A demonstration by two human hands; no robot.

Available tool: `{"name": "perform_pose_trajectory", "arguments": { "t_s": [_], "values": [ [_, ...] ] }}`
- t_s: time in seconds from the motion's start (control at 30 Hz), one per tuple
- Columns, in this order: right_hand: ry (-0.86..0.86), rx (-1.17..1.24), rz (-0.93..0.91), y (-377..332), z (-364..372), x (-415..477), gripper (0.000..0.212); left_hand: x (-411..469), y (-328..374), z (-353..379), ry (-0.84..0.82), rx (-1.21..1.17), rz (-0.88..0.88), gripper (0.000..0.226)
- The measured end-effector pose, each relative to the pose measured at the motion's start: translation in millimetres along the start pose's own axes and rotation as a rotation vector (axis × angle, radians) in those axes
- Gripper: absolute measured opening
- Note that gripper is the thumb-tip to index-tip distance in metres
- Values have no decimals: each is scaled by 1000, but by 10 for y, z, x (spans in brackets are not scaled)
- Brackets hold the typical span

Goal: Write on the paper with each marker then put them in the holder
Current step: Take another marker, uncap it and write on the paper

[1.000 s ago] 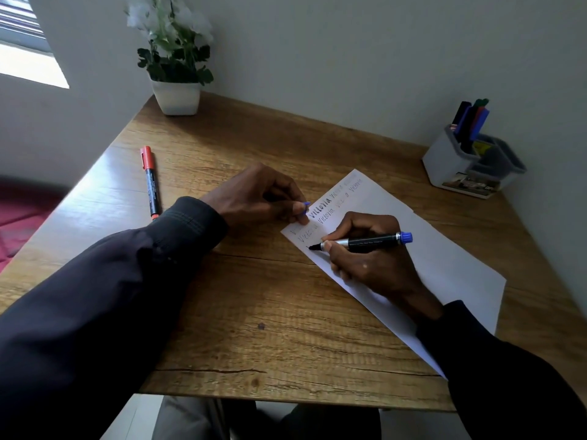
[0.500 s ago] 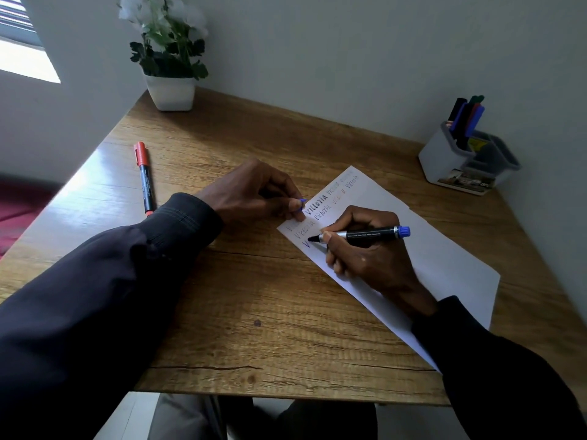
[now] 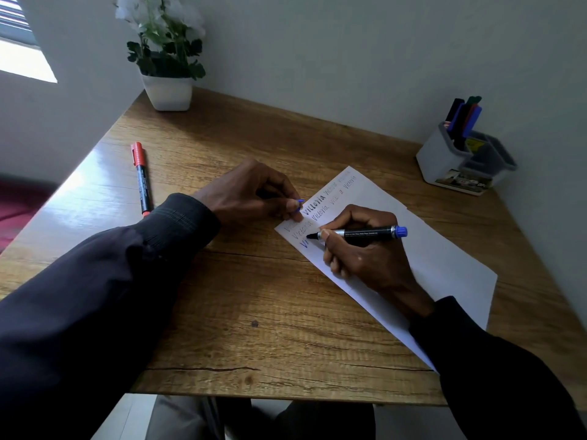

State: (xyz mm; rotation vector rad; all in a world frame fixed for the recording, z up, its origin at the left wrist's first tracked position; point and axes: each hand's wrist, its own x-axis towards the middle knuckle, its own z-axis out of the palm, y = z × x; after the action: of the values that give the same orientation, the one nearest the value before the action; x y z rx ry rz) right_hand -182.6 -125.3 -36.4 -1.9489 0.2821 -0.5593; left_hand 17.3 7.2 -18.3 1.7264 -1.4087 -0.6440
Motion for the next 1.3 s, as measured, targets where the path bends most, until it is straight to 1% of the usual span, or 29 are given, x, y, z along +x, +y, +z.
{"name": "perform_pose_trajectory", "arguments": {
  "t_s": [0.1,0.27,0.47,0.67,0.97,1.3],
  "values": [
    [4,-11,14,7,8,7,11,-1,-13,-5,-1,10,4,18],
    [16,2,61,3,-8,3,18,3,-18,2,-2,2,1,19],
    [38,19,47,-14,19,3,14,8,-11,-2,-9,7,-8,18],
    [51,-2,92,-11,-3,9,20,7,-7,0,3,20,3,19],
    [40,4,38,-8,4,5,16,5,-10,-1,-3,13,-2,18],
    [81,8,82,-12,7,1,16,6,-19,1,5,7,-3,19]
  ]
}}
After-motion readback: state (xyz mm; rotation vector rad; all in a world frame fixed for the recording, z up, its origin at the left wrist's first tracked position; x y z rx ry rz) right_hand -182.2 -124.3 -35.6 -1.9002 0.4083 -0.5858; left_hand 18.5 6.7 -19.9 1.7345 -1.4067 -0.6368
